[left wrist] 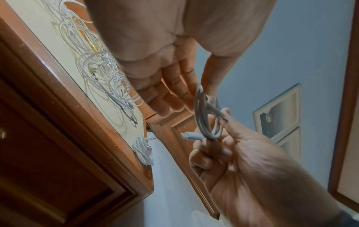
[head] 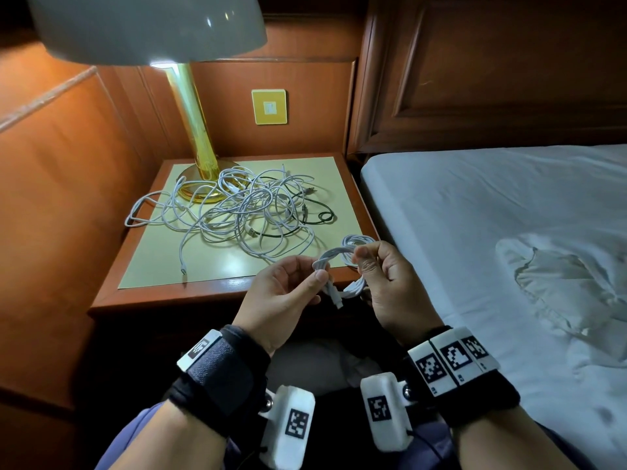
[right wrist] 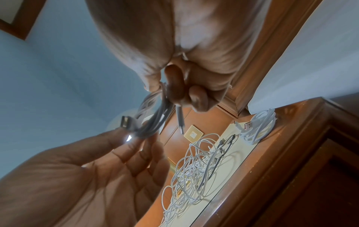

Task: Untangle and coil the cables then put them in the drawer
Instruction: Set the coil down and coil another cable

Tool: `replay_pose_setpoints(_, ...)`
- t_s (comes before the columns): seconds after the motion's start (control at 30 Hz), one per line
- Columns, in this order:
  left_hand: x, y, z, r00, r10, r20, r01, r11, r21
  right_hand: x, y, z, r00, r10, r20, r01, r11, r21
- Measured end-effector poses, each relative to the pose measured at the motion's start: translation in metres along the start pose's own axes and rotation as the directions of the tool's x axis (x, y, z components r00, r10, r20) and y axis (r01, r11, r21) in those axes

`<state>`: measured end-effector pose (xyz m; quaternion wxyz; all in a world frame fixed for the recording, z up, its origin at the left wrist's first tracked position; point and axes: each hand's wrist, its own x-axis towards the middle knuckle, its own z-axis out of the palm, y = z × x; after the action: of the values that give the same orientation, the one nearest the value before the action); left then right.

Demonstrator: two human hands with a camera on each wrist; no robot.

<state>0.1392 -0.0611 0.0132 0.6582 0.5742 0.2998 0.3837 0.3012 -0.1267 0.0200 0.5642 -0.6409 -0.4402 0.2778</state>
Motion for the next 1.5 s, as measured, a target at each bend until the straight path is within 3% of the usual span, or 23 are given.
replay_pose_setpoints(0.17, 0.002, 0.0, -0.001, 0.997, 0.015, -0.079, -0.015, 1.0, -0.009, -0.001, -0.004, 0.0, 0.992, 0.11, 0.064, -0.119, 0.98, 0.158)
replay_pose_setpoints(0.33, 0.005, -0.001, -0.006, 0.992, 0.003, -0.129, 0.007, 0.997, 0.077, -0.001, 0.001, -0.012, 0.999, -0.006, 0.049, 0.014, 0.985, -0.173)
replay_pose_setpoints(0.43, 0.007, -0.006, -0.008, 0.991, -0.057, -0.117, 0.071, 0.99, 0.119, 0.0, 0.008, -0.013, 0.998, 0.059, 0.033, -0.05, 0.975, -0.216)
replay_pose_setpoints(0.6, 0.021, -0.014, -0.02, 0.97, -0.121, -0.209, 0.166, 0.962, 0.215, 0.016, 0.022, -0.014, 0.984, 0.17, -0.051, -0.177, 0.962, -0.208)
replay_pose_setpoints(0.67, 0.034, -0.018, -0.032, 0.971, -0.091, -0.222, 0.172, 0.911, 0.375, 0.033, 0.027, -0.019, 0.975, 0.193, -0.108, -0.213, 0.953, -0.215)
replay_pose_setpoints(0.77, 0.054, -0.02, -0.048, 0.981, -0.031, -0.19, 0.148, 0.755, 0.639, 0.068, 0.037, -0.031, 0.955, 0.177, -0.238, -0.228, 0.951, -0.208)
replay_pose_setpoints(0.87, 0.067, -0.023, -0.057, 0.986, -0.018, -0.163, 0.14, 0.615, 0.776, 0.096, 0.051, -0.042, 0.918, 0.2, -0.343, -0.269, 0.949, -0.166)
replay_pose_setpoints(1.03, 0.083, -0.026, -0.065, 0.99, -0.028, -0.136, 0.127, 0.572, 0.81, 0.129, 0.07, -0.04, 0.855, 0.287, -0.431, -0.376, 0.917, -0.134)
replay_pose_setpoints(1.3, 0.102, -0.035, -0.077, 0.993, -0.034, -0.109, 0.11, 0.535, 0.838, 0.165, 0.089, -0.027, 0.832, 0.322, -0.452, -0.438, 0.881, -0.179)
replay_pose_setpoints(1.5, 0.108, -0.035, -0.084, 0.994, -0.058, -0.093, 0.11, 0.555, 0.824, 0.177, 0.096, -0.015, 0.854, 0.33, -0.403, -0.441, 0.87, -0.222)
